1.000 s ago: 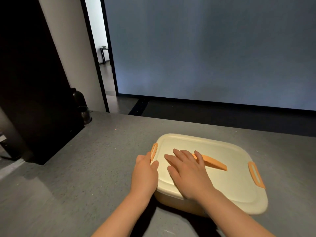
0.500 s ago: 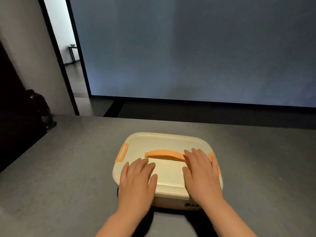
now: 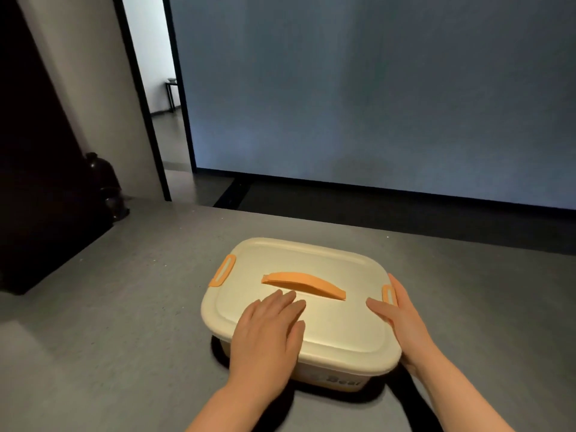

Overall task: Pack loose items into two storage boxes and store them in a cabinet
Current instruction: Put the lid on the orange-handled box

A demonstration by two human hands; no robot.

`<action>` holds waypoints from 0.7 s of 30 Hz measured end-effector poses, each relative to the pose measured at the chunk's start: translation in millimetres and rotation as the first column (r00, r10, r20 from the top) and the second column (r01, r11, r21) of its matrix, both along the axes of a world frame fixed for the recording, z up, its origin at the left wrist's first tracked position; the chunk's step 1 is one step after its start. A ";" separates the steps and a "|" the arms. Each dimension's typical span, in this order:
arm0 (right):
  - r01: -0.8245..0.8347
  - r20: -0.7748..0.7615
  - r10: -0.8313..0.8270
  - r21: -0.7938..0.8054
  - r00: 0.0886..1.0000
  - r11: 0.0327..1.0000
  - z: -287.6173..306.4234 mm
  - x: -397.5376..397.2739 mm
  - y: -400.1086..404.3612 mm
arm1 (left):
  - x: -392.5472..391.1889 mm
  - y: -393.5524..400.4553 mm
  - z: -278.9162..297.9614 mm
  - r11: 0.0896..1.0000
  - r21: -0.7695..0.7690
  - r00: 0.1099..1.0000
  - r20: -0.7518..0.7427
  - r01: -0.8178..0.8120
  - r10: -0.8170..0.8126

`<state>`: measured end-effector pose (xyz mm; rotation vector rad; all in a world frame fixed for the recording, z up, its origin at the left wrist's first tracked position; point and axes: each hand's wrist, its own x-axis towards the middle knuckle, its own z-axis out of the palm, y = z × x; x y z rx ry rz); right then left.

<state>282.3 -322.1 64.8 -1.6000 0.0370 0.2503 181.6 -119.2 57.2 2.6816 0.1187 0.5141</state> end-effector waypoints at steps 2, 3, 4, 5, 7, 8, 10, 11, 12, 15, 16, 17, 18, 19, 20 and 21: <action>-0.023 0.034 0.023 -0.006 0.999 1.000 -3.2 -1.6 7.7 | -0.8 6.5 -1.8 0.999 -0.013 0.999 0.015 -0.047 0.048; -0.026 0.050 0.027 -0.009 0.998 1.000 -4.3 -4.1 14.3 | -0.8 10.3 -3.0 0.996 -0.028 0.996 0.017 -0.088 0.088; -0.026 0.068 0.026 -0.007 0.997 1.000 -4.8 -7.1 22.4 | -0.4 14.4 -4.3 0.990 -0.046 0.991 0.023 -0.133 0.134; -0.030 0.085 0.030 -0.003 0.996 1.000 -6.4 -9.8 31.5 | -0.5 19.0 -5.7 0.982 -0.062 0.983 0.036 -0.177 0.179; -0.036 0.103 0.036 -0.004 0.994 0.999 -10.8 -16.5 52.7 | -1.7 30.0 -8.7 0.965 -0.077 0.965 0.055 -0.251 0.256; -0.034 0.116 0.035 -0.011 0.993 0.999 -12.1 -20.2 64.1 | -3.0 36.3 -9.6 0.956 -0.083 0.956 0.062 -0.281 0.287; -0.019 0.134 0.023 -0.032 0.991 0.999 -14.5 -24.3 87.4 | -6.0 49.1 -10.8 0.942 -0.093 0.941 0.073 -0.322 0.329; -0.008 0.140 0.015 -0.049 0.990 0.999 -16.2 -24.6 99.3 | -7.6 54.5 -11.0 0.939 -0.096 0.938 0.080 -0.329 0.337; -0.001 0.145 0.011 -0.068 0.989 0.998 -17.5 -25.2 111.9 | -9.5 59.3 -11.2 0.942 -0.093 0.939 0.088 -0.323 0.331; 0.038 0.144 -0.015 -0.158 0.989 0.987 -20.7 -30.5 152.2 | -18.7 71.5 -14.2 0.964 -0.075 0.959 0.105 -0.255 0.262; 0.056 0.146 -0.029 -0.185 0.989 0.981 -21.1 -33.4 165.8 | -22.1 76.9 -15.6 0.970 -0.077 0.966 0.105 -0.230 0.237; 0.080 0.152 -0.050 -0.202 0.987 0.976 -20.6 -37.3 180.0 | -24.7 84.2 -16.8 0.974 -0.083 0.970 0.103 -0.211 0.219; 0.110 0.161 -0.077 -0.204 0.984 0.973 -20.4 -41.9 194.1 | -27.0 93.3 -17.4 0.976 -0.089 0.973 0.100 -0.198 0.206; 0.140 0.166 -0.108 -0.196 0.980 0.971 -20.7 -47.1 208.5 | -28.8 104.8 -17.6 0.977 -0.096 0.975 0.099 -0.189 0.198; 0.171 0.169 -0.139 -0.193 0.976 0.966 -21.3 -52.7 224.1 | -30.6 118.5 -17.4 0.978 -0.107 0.976 0.101 -0.182 0.193; 0.203 0.167 -0.171 -0.203 0.971 0.958 -21.6 -59.1 240.4 | -32.6 133.7 -16.8 0.977 -0.123 0.976 0.105 -0.176 0.189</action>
